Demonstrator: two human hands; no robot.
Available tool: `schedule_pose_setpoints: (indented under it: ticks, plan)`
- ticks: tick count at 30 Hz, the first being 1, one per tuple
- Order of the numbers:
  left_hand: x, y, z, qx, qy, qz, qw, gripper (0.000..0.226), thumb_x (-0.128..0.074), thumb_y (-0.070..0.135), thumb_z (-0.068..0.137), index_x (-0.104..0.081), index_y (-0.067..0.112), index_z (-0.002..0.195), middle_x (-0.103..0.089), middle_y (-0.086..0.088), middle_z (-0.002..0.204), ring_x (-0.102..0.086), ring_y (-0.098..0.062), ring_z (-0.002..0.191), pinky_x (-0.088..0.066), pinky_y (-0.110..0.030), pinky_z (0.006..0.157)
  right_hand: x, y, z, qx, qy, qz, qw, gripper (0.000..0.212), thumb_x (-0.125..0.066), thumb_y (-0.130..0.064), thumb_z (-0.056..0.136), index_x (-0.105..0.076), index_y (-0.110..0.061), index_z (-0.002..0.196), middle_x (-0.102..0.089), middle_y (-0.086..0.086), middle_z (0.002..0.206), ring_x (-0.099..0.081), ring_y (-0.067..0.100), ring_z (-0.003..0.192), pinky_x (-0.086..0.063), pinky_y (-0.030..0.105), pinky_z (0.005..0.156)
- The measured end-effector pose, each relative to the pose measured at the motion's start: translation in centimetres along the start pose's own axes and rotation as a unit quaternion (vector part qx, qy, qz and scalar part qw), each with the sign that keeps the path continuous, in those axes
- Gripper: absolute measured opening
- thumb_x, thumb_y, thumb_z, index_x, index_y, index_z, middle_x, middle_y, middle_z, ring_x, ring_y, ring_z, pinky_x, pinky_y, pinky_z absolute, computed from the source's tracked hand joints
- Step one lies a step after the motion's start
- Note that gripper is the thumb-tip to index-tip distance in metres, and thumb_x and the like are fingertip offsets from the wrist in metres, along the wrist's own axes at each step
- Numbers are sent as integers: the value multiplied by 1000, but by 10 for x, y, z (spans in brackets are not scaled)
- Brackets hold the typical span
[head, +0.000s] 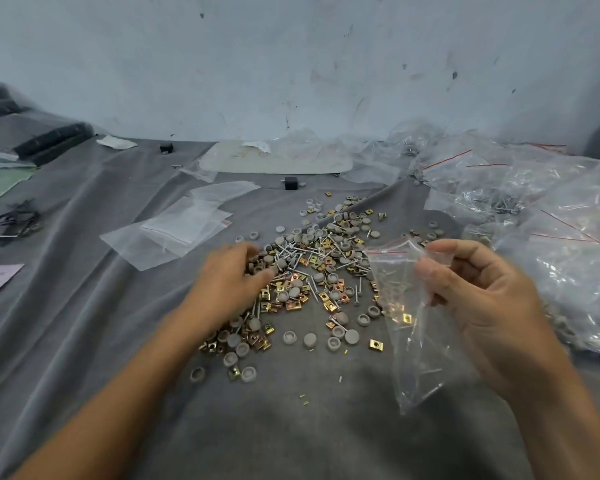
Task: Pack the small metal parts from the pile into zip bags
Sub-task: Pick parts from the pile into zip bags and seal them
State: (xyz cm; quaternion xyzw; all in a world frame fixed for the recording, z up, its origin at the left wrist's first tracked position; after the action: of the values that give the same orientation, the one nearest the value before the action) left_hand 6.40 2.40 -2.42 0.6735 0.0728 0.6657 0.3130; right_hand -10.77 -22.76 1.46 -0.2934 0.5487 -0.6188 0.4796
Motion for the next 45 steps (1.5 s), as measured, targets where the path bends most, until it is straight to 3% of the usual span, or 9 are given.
schedule_pose_setpoints:
  ticks: [2,6,14,24,29,33,35,38,45]
  plan:
    - [-7,-9,24,37,-28,23,999,65,-69,54,87,-50,21,139,-55,-5,137,-54,-19,121,-47,-40,104,2,0,0,3,-4,-17,1000,33,-87,-36,71,-76,-25,100,-67,1,73,-63,11,63,-53,17,62]
    - [-19,-4,49,30,-69,60,995,75,-69,64,81,-51,19,138,-53,-6,133,-54,-23,118,-49,-41,101,2,0,1,-1,-10,-22,1000,32,-86,-36,71,-75,-25,99,-67,-2,74,-63,8,64,-53,17,59]
    - [-22,16,20,-118,-72,92,986,11,-63,43,94,-59,35,98,-59,16,89,-56,-5,78,-44,-27,62,-4,1,-2,2,-46,-50,998,32,-84,-39,68,-76,-28,97,-66,-4,71,-62,8,65,-52,17,60]
    - [6,-8,-23,-72,53,-60,994,26,-64,35,96,-69,31,121,-71,11,102,-67,-7,92,-56,-37,87,-13,0,-8,27,-100,-168,980,31,-82,-33,73,-78,-36,104,-64,10,82,-54,14,70,-48,25,64]
    - [19,3,-30,-101,75,-116,985,27,-62,33,97,-66,36,124,-70,19,98,-65,-3,84,-54,-31,76,-25,1,-12,38,-117,-221,967,27,-84,-18,78,-79,-33,101,-66,7,81,-51,6,63,-43,15,60]
    - [25,37,-49,-166,7,-217,962,23,-63,35,98,-68,37,120,-72,15,93,-68,-11,81,-56,-32,72,-34,5,-15,39,-125,-230,964,28,-83,-22,77,-77,-33,102,-68,5,81,-55,10,65,-45,19,63]
    - [20,53,-61,-210,-36,-209,954,26,-65,35,95,-68,36,120,-70,20,87,-65,-3,78,-51,-22,70,-37,7,-16,40,-125,-226,965,28,-82,-29,75,-77,-34,102,-67,7,81,-55,10,66,-46,21,64]
    - [13,66,-71,-249,-50,-148,956,28,-67,33,94,-68,38,121,-60,22,75,-59,0,72,-49,-26,71,-39,8,-16,51,-125,-217,967,29,-81,-33,73,-78,-34,102,-66,6,79,-55,6,66,-46,19,63]
    - [12,65,-74,-248,-53,-162,954,40,-65,34,89,-56,46,126,-70,21,93,-67,-4,79,-56,-33,78,-40,10,-17,50,-132,-221,965,29,-81,-32,75,-77,-35,104,-66,7,81,-58,8,68,-49,25,66]
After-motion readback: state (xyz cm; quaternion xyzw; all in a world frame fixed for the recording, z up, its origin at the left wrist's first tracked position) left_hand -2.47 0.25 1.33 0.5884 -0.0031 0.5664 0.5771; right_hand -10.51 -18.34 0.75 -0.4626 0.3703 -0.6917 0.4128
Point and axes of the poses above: each hand's wrist, its own z-axis towards the middle knuckle, its own x-axis out of the back of the hand, y = z × x, the point moved 3 cm from there along z, towards the middle knuckle
